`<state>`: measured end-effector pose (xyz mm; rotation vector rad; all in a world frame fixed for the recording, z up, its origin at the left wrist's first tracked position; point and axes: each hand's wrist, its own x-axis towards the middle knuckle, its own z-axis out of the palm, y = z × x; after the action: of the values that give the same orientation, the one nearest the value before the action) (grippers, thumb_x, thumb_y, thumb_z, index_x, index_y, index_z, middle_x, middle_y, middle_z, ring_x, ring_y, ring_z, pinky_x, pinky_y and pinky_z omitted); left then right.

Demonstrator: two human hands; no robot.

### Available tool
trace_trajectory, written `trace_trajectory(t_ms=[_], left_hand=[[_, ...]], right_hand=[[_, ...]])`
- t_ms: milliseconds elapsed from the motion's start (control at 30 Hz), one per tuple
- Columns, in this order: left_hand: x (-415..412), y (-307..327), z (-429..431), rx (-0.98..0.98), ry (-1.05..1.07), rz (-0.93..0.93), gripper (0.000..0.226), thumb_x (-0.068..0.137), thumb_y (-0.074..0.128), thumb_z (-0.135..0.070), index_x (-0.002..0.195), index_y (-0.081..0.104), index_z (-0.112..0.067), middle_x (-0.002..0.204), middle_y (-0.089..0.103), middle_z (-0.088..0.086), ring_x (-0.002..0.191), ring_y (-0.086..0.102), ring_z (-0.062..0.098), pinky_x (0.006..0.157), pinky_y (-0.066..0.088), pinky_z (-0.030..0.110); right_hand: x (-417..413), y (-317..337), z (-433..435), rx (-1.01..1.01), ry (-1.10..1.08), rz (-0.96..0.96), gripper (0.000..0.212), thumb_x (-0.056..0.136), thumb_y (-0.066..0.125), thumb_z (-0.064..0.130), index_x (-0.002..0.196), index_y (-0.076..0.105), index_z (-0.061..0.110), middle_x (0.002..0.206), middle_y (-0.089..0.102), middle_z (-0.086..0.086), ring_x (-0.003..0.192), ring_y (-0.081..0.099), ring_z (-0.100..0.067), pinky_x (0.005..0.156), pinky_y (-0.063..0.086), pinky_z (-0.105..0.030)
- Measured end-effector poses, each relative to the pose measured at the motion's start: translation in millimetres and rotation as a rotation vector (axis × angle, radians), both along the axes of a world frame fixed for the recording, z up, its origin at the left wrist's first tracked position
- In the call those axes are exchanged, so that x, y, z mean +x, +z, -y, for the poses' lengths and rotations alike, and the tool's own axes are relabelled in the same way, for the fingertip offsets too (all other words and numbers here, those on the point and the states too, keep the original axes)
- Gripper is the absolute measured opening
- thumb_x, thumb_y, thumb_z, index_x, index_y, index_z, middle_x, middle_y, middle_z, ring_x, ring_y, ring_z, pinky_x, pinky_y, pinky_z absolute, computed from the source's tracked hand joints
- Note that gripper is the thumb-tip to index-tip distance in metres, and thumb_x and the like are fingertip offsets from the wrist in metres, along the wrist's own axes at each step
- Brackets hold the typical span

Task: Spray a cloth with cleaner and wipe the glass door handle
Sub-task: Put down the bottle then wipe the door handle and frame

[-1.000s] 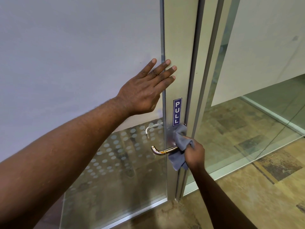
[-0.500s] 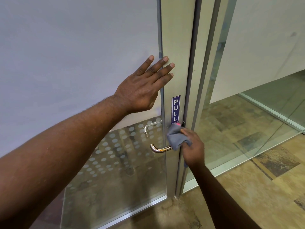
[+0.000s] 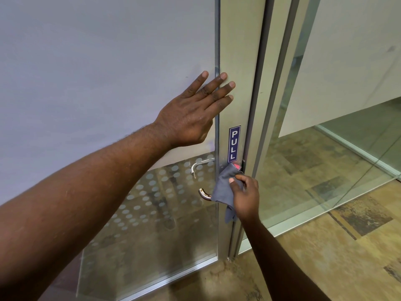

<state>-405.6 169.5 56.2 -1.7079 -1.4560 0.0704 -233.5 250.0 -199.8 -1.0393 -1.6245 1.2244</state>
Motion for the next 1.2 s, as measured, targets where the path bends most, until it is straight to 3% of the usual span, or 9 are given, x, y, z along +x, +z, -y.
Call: trace_trajectory(t_ms=[100, 200, 333, 500, 667, 833, 1000, 1133, 1200], left_hand=[[0, 0, -1, -0.004, 0.002, -0.003, 0.056, 0.103, 0.035, -0.017, 0.158, 0.035, -0.005, 0.169, 0.025, 0.017, 0.159, 0.015, 0.032, 0.128, -0.001, 0.048], [0, 0, -2, -0.002, -0.003, -0.004, 0.056, 0.103, 0.034, -0.016, 0.157, 0.035, -0.005, 0.168, 0.026, 0.017, 0.158, 0.016, 0.033, 0.128, 0.001, 0.049], [-2, -2, -2, 0.007, -0.008, -0.003, 0.056, 0.103, 0.035, -0.015, 0.157, 0.036, -0.004, 0.168, 0.026, 0.017, 0.158, 0.017, 0.033, 0.128, 0.0, 0.049], [-3, -2, -2, 0.011, -0.011, -0.006, 0.056, 0.102, 0.036, -0.014, 0.157, 0.036, -0.004, 0.168, 0.026, 0.017, 0.158, 0.017, 0.034, 0.128, -0.001, 0.048], [-2, -1, -2, 0.003, -0.009, 0.001, 0.056, 0.102, 0.035, -0.014, 0.157, 0.036, -0.004, 0.168, 0.027, 0.018, 0.158, 0.018, 0.034, 0.127, 0.001, 0.049], [-3, -1, -2, -0.001, -0.009, -0.006, 0.056, 0.102, 0.033, -0.014, 0.157, 0.035, -0.003, 0.168, 0.026, 0.018, 0.158, 0.017, 0.034, 0.127, 0.0, 0.049], [-3, -2, -2, 0.002, -0.01, -0.007, 0.056, 0.102, 0.035, -0.014, 0.157, 0.036, -0.003, 0.168, 0.027, 0.018, 0.158, 0.017, 0.034, 0.127, -0.001, 0.048], [-4, -2, -2, 0.003, -0.006, -0.011, 0.056, 0.102, 0.037, -0.015, 0.157, 0.036, -0.004, 0.168, 0.027, 0.019, 0.158, 0.017, 0.034, 0.127, -0.004, 0.047], [-4, -1, -3, 0.003, -0.004, -0.012, 0.057, 0.102, 0.037, -0.015, 0.157, 0.035, -0.004, 0.168, 0.026, 0.018, 0.158, 0.017, 0.034, 0.127, -0.004, 0.047]], right_hand=[[-13, -9, 9, 0.112, -0.055, 0.1, 0.033, 0.098, 0.069, 0.024, 0.126, 0.059, 0.007, 0.127, 0.054, -0.005, 0.118, 0.051, -0.014, 0.098, 0.043, -0.023], [-24, -8, 12, 0.044, -0.108, 0.067, 0.034, 0.102, 0.062, 0.02, 0.129, 0.052, 0.002, 0.121, 0.053, -0.004, 0.112, 0.052, -0.017, 0.095, 0.042, -0.023], [-39, -2, 9, -0.183, -0.154, -0.031, 0.028, 0.105, 0.052, 0.006, 0.124, 0.052, -0.014, 0.115, 0.064, -0.024, 0.109, 0.063, -0.038, 0.1, 0.05, -0.048], [-36, 0, -4, -0.474, -0.082, -0.107, 0.049, 0.109, 0.046, 0.035, 0.137, 0.05, -0.005, 0.134, 0.058, -0.03, 0.124, 0.055, -0.047, 0.096, 0.046, -0.039], [-40, 1, 14, -0.159, -0.182, 0.035, 0.038, 0.106, 0.054, 0.014, 0.137, 0.048, -0.008, 0.134, 0.058, -0.027, 0.128, 0.056, -0.04, 0.095, 0.039, -0.02], [-45, 1, 40, 0.081, -0.2, 0.204, 0.054, 0.104, 0.057, 0.013, 0.152, 0.038, -0.003, 0.153, 0.043, -0.024, 0.142, 0.045, -0.034, 0.114, 0.041, -0.039], [-40, -7, 44, 0.213, -0.16, 0.219, 0.051, 0.105, 0.053, 0.012, 0.152, 0.041, -0.005, 0.157, 0.04, -0.024, 0.147, 0.04, -0.036, 0.119, 0.033, -0.037], [-35, -14, 46, 0.304, -0.144, 0.194, 0.047, 0.104, 0.055, 0.007, 0.149, 0.047, -0.005, 0.158, 0.043, -0.024, 0.151, 0.036, -0.037, 0.121, 0.036, -0.048], [-32, -19, 45, 0.37, -0.131, 0.176, 0.046, 0.103, 0.058, 0.005, 0.147, 0.05, -0.006, 0.156, 0.046, -0.024, 0.151, 0.036, -0.037, 0.122, 0.033, -0.044]])
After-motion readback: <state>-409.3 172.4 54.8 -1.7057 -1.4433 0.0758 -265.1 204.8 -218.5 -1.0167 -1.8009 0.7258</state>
